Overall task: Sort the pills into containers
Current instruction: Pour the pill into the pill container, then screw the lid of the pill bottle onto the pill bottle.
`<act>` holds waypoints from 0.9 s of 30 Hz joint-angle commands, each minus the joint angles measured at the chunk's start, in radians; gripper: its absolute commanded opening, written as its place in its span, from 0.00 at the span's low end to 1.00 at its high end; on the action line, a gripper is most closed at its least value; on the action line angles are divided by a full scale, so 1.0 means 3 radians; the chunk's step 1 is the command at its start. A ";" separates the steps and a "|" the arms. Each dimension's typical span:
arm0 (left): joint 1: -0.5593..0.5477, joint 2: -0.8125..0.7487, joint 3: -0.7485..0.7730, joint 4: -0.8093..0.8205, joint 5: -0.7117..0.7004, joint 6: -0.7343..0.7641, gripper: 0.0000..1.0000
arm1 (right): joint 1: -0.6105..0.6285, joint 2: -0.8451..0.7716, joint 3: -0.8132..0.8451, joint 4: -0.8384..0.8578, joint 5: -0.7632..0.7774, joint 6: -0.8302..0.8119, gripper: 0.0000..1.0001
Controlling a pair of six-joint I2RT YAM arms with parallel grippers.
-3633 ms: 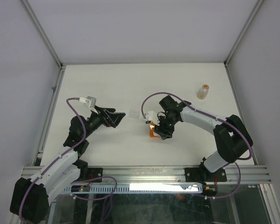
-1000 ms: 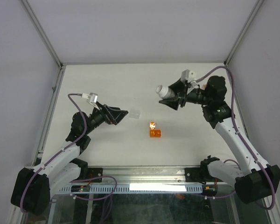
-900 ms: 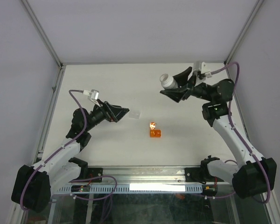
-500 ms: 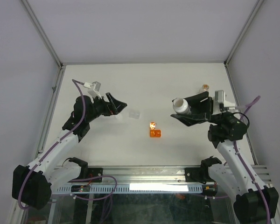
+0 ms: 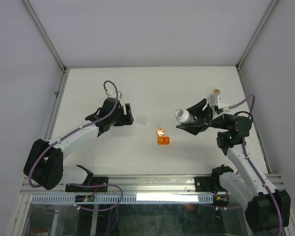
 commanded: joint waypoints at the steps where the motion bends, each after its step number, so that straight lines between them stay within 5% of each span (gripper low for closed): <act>1: 0.0002 0.0160 0.0185 0.0011 -0.0199 0.0204 0.76 | -0.0021 0.0075 0.0065 -0.0147 -0.0143 -0.0178 0.00; 27: -0.0003 0.1166 0.0652 -0.0241 -0.0656 0.0440 0.62 | -0.0279 0.0401 0.0147 -0.0469 -0.0249 -0.0271 0.00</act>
